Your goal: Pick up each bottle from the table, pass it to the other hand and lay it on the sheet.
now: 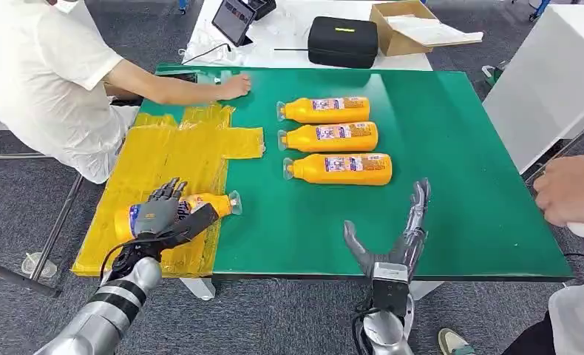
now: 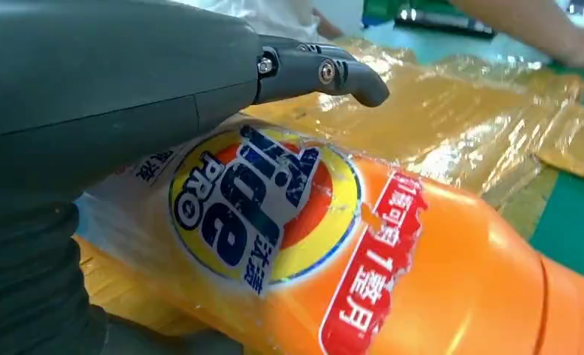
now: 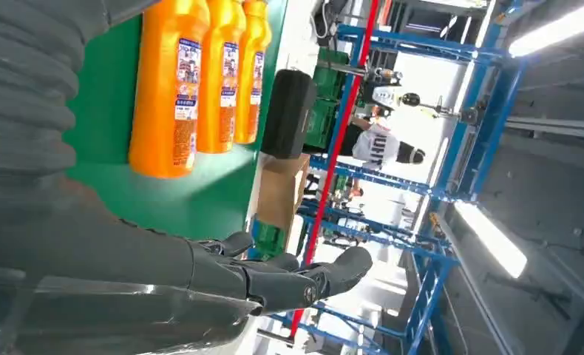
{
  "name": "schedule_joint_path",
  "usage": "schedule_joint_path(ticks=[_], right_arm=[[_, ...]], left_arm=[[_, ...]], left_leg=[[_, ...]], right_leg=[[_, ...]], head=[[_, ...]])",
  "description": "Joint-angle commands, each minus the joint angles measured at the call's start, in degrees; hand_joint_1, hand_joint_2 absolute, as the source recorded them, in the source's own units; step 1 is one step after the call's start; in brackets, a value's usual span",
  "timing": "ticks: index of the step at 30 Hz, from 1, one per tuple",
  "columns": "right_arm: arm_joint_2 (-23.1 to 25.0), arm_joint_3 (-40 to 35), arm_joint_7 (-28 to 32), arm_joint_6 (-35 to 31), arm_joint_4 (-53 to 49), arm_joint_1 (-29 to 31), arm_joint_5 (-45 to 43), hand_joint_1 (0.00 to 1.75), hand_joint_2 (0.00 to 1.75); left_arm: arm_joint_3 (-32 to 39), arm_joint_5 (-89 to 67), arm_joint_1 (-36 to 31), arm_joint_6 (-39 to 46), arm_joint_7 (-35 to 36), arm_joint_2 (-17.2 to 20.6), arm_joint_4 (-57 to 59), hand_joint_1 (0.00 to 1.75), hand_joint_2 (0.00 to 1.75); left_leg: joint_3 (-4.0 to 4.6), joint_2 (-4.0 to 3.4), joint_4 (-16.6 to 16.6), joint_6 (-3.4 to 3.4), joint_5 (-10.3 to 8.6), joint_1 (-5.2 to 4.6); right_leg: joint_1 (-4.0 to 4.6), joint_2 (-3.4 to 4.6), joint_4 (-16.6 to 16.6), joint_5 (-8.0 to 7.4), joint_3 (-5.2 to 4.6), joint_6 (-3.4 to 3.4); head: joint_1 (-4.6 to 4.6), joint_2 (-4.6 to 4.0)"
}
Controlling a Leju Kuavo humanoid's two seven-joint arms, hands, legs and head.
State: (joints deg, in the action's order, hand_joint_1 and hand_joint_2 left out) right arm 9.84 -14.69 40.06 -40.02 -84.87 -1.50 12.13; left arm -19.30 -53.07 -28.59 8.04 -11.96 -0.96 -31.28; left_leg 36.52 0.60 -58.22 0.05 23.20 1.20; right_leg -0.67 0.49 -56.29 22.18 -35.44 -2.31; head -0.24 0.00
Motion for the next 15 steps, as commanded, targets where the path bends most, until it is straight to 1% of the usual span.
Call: schedule_joint_path(ticks=[1, 3, 4, 8, 11, 12, 13, 14, 15], right_arm=[[-1.9, -1.8, -0.1, 0.0, 5.6, 2.5, -0.3, 0.00, 1.75], [-1.8, -1.5, -0.1, 0.0, 5.9, 2.4, 0.1, 0.00, 1.75], [-1.6, -1.1, -0.1, 0.0, 5.9, 2.1, 0.2, 0.00, 1.75], [-1.7, -1.0, -0.1, 0.0, 5.9, 1.8, 0.1, 0.00, 1.75], [-1.5, -0.1, -0.1, 0.0, 5.2, 1.1, 0.9, 0.00, 1.75], [-1.4, 0.2, -0.1, 0.0, 5.1, 1.1, 1.0, 0.00, 1.75], [-1.4, 0.4, -0.1, 0.0, 4.7, 0.8, 1.3, 0.00, 1.75], [-1.4, 0.4, -0.1, 0.0, 4.7, 0.8, 1.3, 0.00, 1.75], [-1.3, 0.6, -0.1, 0.0, 4.6, 0.8, 1.5, 0.00, 1.75]], left_arm=[[-1.3, 2.1, 0.9, -6.0, -1.1, 1.8, 7.3, 0.00, 1.75], [-1.2, 2.4, 1.6, -4.5, -2.7, 1.9, 6.3, 0.00, 1.75], [-1.8, 1.9, 2.2, -2.1, -3.8, 1.6, 4.8, 0.00, 1.75], [-1.9, 2.1, 2.5, -0.4, -4.8, 0.6, 2.7, 0.00, 1.75], [-4.1, 1.1, 4.1, 3.4, -6.7, -0.2, -6.0, 0.00, 1.75], [-4.3, 1.1, 4.0, 3.1, -6.4, -0.5, -6.9, 0.00, 1.75], [-5.5, 1.6, 5.2, 2.3, -7.4, -0.1, -11.2, 0.00, 1.75], [-5.5, 1.6, 5.2, 2.3, -7.4, -0.1, -11.2, 0.00, 1.75], [-6.6, 1.9, 6.2, 0.9, -7.0, 0.0, -14.8, 0.00, 1.75]], left_leg=[[-0.32, -0.29, 0.1, 0.05, 0.03, -0.06], [-0.43, -0.42, 0.2, 0.08, 0.04, -0.06], [-0.51, -0.40, 0.2, 0.06, 0.04, -0.07], [-0.49, -0.21, 0.1, 0.07, 0.04, -0.05], [-0.45, -0.15, 0.1, 0.07, 0.03, -0.04], [-0.42, -0.10, 0.1, 0.07, 0.03, -0.05], [-0.38, -0.09, 0.0, 0.06, 0.02, -0.04], [-0.35, -0.10, 0.0, 0.08, 0.04, -0.04], [-0.28, -0.06, 0.0, 0.08, 0.03, -0.04]], right_leg=[[-0.04, 0.22, 0.1, -0.05, 0.20, 0.05], [-0.02, 0.29, 0.1, -0.08, 0.28, 0.11], [-0.03, 0.29, 0.1, -0.06, 0.35, 0.09], [-0.02, 0.11, 0.1, -0.02, 0.40, 0.06], [-0.02, 0.06, 0.1, -0.01, 0.37, 0.05], [-0.02, 0.02, 0.0, 0.01, 0.34, 0.04], [-0.02, 0.01, 0.0, 0.00, 0.30, 0.03], [0.00, -0.01, 0.0, 0.01, 0.26, 0.05], [-0.01, -0.05, 0.0, 0.01, 0.19, 0.04]], head=[[0.00, 0.00], [0.00, 0.00], [0.00, 0.00], [-0.02, 0.00], [0.00, 0.00], [0.02, 0.00], [0.00, 0.00], [0.00, 0.00], [0.00, 0.00]])
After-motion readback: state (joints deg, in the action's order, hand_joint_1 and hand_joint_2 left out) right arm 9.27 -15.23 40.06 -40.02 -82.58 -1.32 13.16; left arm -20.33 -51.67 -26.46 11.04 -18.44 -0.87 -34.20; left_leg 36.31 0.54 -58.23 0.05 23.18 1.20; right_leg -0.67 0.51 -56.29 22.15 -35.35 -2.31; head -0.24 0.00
